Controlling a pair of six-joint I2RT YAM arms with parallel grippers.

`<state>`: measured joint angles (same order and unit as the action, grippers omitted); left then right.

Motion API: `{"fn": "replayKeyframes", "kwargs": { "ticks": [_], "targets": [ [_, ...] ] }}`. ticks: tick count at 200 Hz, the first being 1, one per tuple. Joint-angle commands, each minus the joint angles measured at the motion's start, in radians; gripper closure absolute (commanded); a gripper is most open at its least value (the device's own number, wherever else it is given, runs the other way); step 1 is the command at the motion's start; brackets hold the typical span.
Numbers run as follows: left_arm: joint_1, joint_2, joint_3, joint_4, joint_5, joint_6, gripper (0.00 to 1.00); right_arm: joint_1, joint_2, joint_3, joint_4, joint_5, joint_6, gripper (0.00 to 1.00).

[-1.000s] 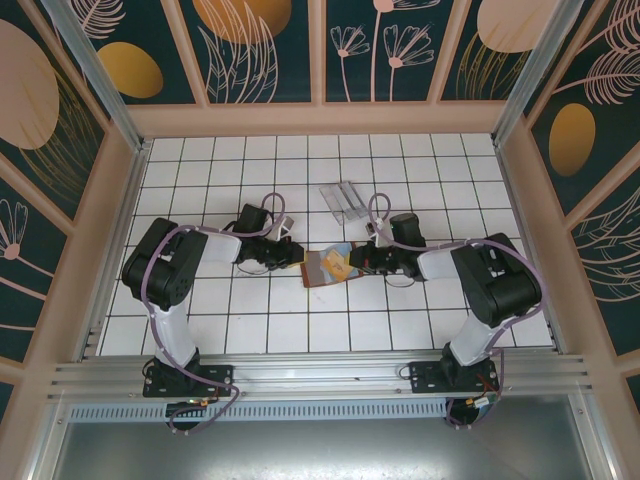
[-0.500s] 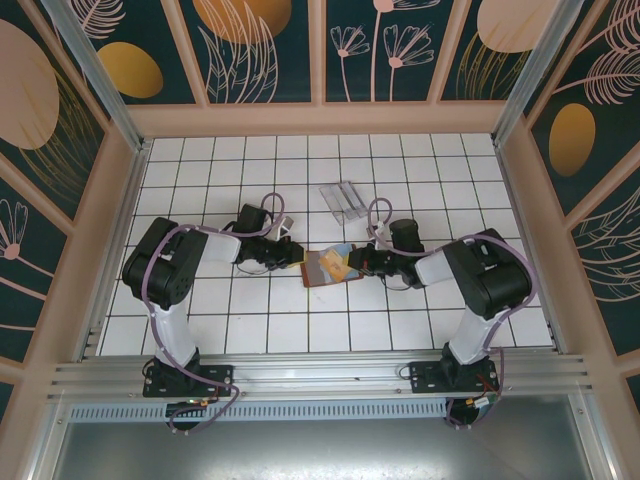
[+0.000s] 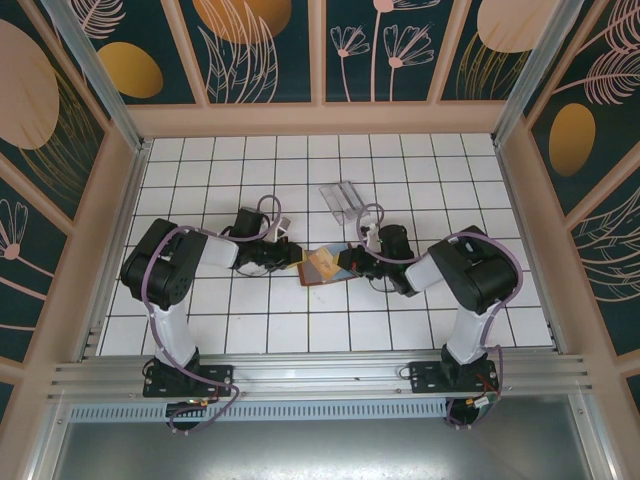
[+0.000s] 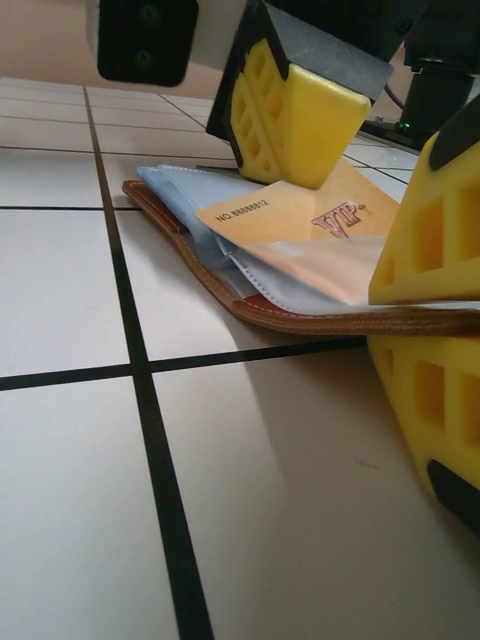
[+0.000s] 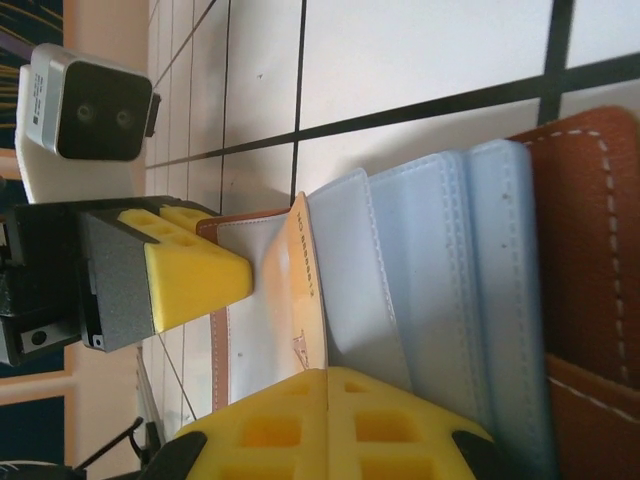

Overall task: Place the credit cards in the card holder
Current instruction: Insert the credit card into the card slot.

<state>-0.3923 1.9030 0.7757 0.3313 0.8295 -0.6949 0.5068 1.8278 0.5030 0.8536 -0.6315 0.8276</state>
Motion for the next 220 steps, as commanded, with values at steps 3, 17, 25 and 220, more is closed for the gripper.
{"fn": "replayKeyframes", "kwargs": {
  "ticks": [3,17,25,220],
  "targets": [
    [0.0,0.021,-0.057,-0.03,-0.023,-0.025,0.85,0.012,0.038,-0.041,0.091,0.062,0.041,1.0],
    [0.0,0.016,-0.067,-0.027,-0.028,-0.025,0.85,0.012,0.055,-0.049,0.128,0.05,0.057,1.0],
    [-0.001,0.016,-0.066,-0.035,-0.034,-0.015,0.85,0.012,0.06,-0.047,0.13,0.046,0.061,1.0],
    [0.001,0.012,-0.05,-0.066,-0.07,0.004,0.86,0.087,0.029,-0.017,0.086,0.167,0.118,1.0]
  ]
}}
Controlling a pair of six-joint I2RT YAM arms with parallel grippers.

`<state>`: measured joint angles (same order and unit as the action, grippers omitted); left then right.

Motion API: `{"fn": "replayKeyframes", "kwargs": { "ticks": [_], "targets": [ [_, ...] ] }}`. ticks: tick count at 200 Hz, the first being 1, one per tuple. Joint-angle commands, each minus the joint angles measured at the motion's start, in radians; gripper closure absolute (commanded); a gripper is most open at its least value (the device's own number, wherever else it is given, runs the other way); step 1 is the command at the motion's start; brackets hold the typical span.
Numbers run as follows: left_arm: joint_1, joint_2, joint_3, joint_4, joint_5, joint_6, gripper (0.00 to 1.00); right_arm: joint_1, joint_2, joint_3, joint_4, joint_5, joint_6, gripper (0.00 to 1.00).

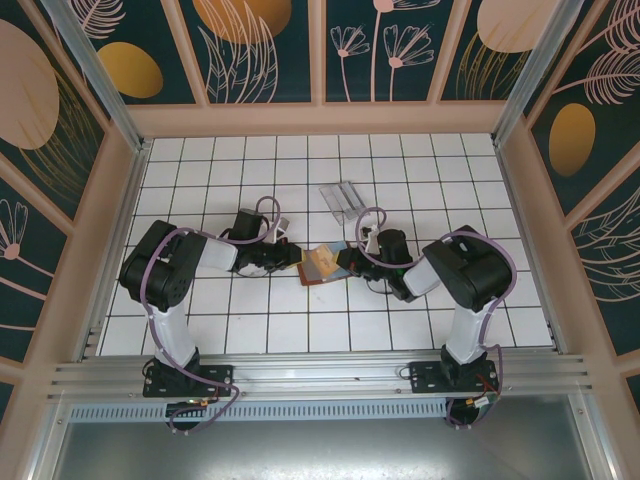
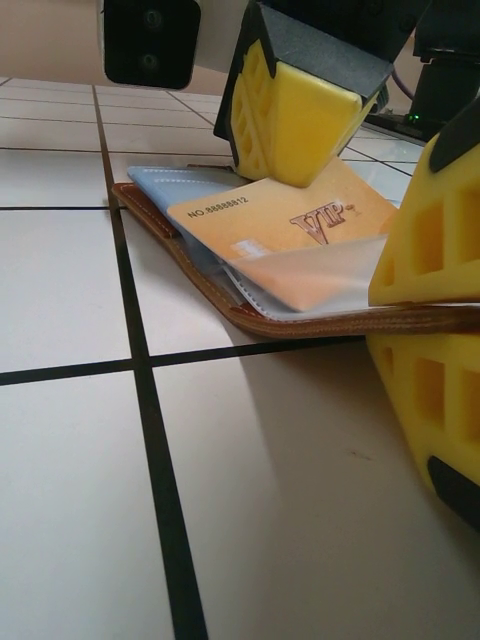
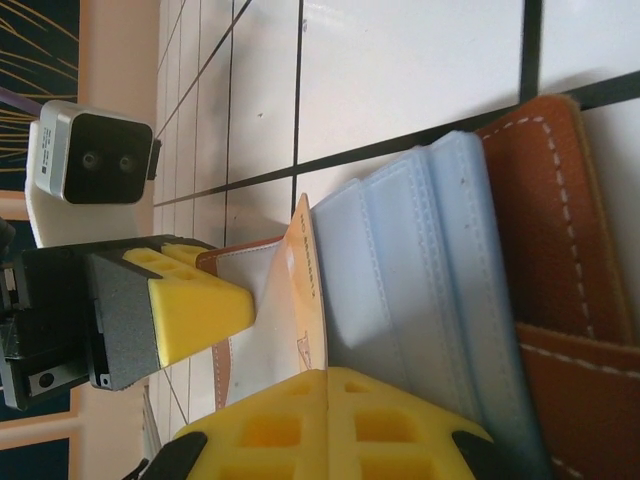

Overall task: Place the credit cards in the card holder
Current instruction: Insert the credit card into the card slot.

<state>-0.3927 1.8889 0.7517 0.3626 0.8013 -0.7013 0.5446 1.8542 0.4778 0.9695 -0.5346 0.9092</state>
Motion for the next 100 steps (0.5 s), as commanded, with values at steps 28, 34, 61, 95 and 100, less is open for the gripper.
{"fn": "replayKeyframes", "kwargs": {
  "ticks": [28,34,61,95,100],
  "targets": [
    [0.001,0.021,-0.036,-0.082,-0.052,0.003,0.85,0.074,0.009,0.001,-0.004,0.093,0.066,1.0],
    [0.002,0.022,-0.031,-0.089,-0.053,0.007,0.85,0.075,0.007,0.0,-0.008,0.098,0.07,0.99],
    [0.002,0.006,-0.031,-0.094,-0.063,0.004,0.84,0.081,-0.014,-0.013,-0.021,0.112,0.085,0.87],
    [0.002,0.008,-0.023,-0.103,-0.072,0.007,0.73,0.084,-0.059,0.035,-0.227,0.107,0.014,0.83],
    [0.002,0.005,-0.026,-0.097,-0.074,0.001,0.73,0.085,-0.066,0.046,-0.258,0.107,-0.005,0.82]
  ]
}}
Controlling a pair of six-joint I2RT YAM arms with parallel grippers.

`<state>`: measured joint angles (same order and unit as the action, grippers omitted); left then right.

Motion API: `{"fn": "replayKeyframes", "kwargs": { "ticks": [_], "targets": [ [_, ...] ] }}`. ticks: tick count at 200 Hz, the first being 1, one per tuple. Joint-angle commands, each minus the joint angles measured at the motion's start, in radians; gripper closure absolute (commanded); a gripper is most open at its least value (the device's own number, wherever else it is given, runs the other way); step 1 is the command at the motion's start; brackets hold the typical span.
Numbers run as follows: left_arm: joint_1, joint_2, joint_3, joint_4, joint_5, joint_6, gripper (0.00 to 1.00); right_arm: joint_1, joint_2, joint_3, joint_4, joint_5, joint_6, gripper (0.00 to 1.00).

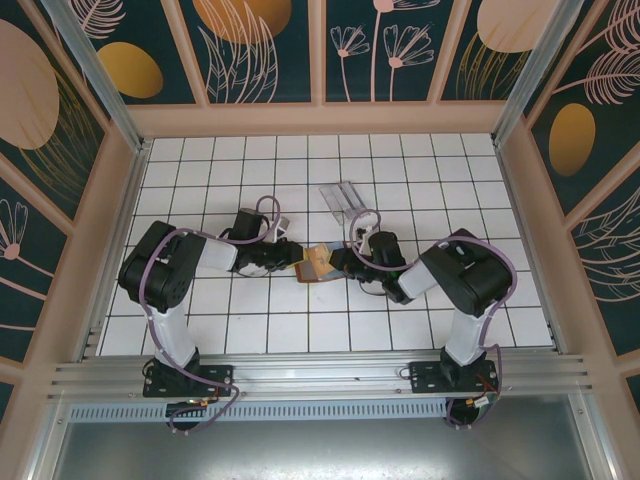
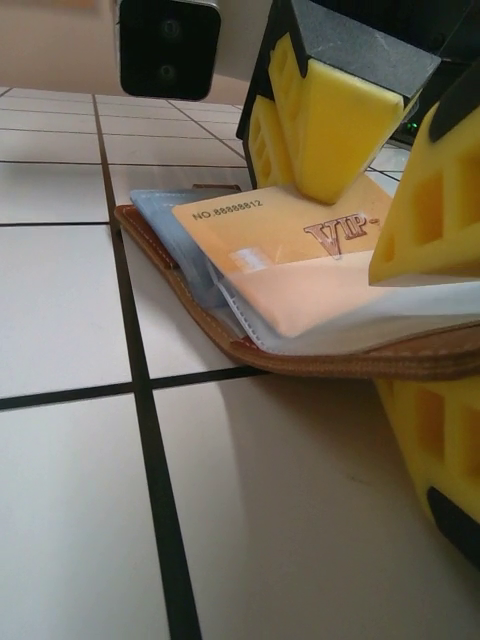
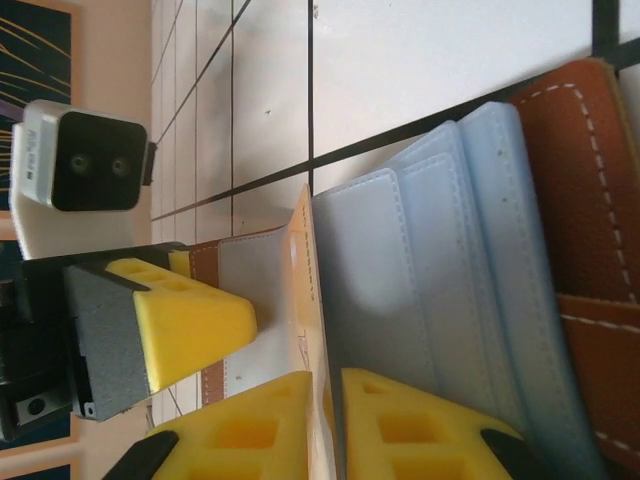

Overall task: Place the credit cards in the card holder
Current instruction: Insert the credit card into the card slot.

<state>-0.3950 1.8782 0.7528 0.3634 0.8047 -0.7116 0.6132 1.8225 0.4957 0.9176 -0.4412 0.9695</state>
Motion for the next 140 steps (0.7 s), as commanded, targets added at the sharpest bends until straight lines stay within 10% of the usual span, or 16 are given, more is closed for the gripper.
{"fn": "replayKeyframes", "kwargs": {
  "ticks": [1,37,87,140],
  "targets": [
    [0.004,0.015,-0.028,-0.097,-0.077,0.009,0.73,0.016,-0.036,0.031,-0.213,0.014,-0.07,0.82],
    [0.005,0.015,-0.03,-0.068,-0.056,-0.012,0.69,0.018,-0.065,0.099,-0.415,0.039,-0.19,0.75],
    [0.005,-0.007,-0.086,0.018,-0.085,-0.09,0.74,0.042,-0.079,0.107,-0.44,0.029,-0.199,0.95],
    [0.004,-0.002,-0.116,0.092,-0.086,-0.137,0.81,0.086,-0.039,0.17,-0.452,0.001,-0.16,0.94]
  ]
}}
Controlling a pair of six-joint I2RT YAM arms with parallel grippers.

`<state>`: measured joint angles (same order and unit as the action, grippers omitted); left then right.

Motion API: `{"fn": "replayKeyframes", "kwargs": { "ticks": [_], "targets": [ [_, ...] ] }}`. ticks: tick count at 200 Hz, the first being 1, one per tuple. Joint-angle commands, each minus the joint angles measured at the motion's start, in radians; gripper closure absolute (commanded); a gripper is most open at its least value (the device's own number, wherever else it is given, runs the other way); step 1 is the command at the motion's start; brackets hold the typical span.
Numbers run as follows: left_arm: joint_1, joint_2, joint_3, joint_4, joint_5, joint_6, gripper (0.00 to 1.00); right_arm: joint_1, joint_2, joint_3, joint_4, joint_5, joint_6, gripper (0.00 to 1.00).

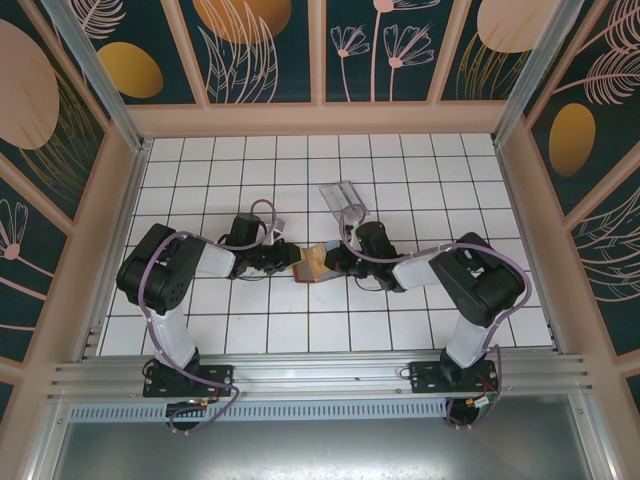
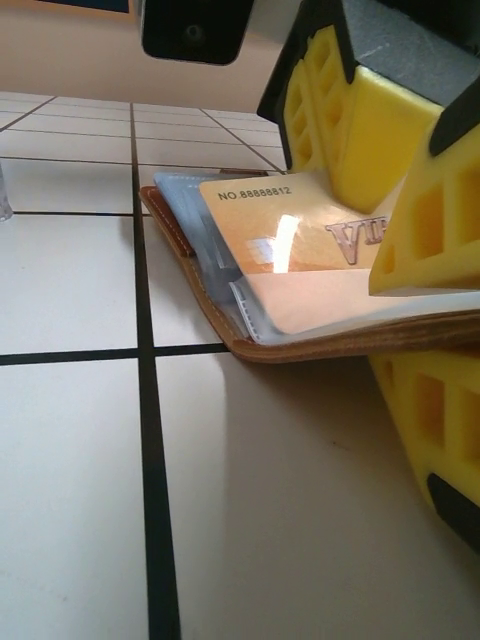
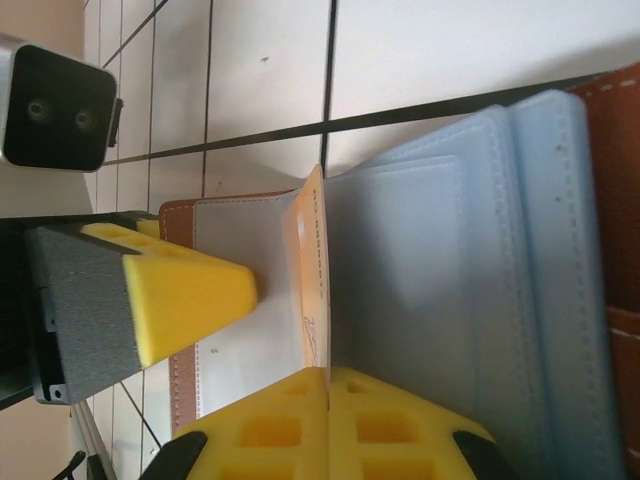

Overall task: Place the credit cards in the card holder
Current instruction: Insert the credit card into the card slot.

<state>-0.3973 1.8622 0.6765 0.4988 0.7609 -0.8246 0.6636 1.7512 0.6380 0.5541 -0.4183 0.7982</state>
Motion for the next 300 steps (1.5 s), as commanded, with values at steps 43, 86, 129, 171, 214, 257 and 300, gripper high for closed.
{"fn": "replayKeyframes", "kwargs": {
  "ticks": [43,86,129,171,214,257,300],
  "targets": [
    [0.006,0.01,-0.03,-0.073,-0.048,-0.002,0.9,0.029,0.015,0.044,-0.171,0.013,-0.026,0.71],
    [0.006,0.031,-0.028,-0.082,-0.046,0.015,0.94,-0.008,-0.022,0.075,-0.27,0.032,-0.091,0.6],
    [0.007,0.031,-0.023,-0.081,-0.035,0.016,0.93,-0.008,-0.005,0.128,-0.358,0.056,-0.13,0.57],
    [0.006,0.03,-0.023,-0.073,-0.022,0.01,0.85,0.01,0.02,0.131,-0.325,0.037,-0.109,0.92],
    [0.007,0.02,-0.02,-0.074,-0.014,0.013,0.8,0.022,0.057,0.121,-0.228,-0.025,-0.035,1.0],
    [0.006,0.028,-0.035,-0.05,-0.021,-0.007,0.79,0.023,0.108,0.095,-0.094,-0.098,0.064,1.0],
    [0.022,-0.003,-0.04,-0.051,-0.015,-0.014,0.6,0.015,0.105,0.089,-0.116,-0.092,0.047,1.0]
  ]
}}
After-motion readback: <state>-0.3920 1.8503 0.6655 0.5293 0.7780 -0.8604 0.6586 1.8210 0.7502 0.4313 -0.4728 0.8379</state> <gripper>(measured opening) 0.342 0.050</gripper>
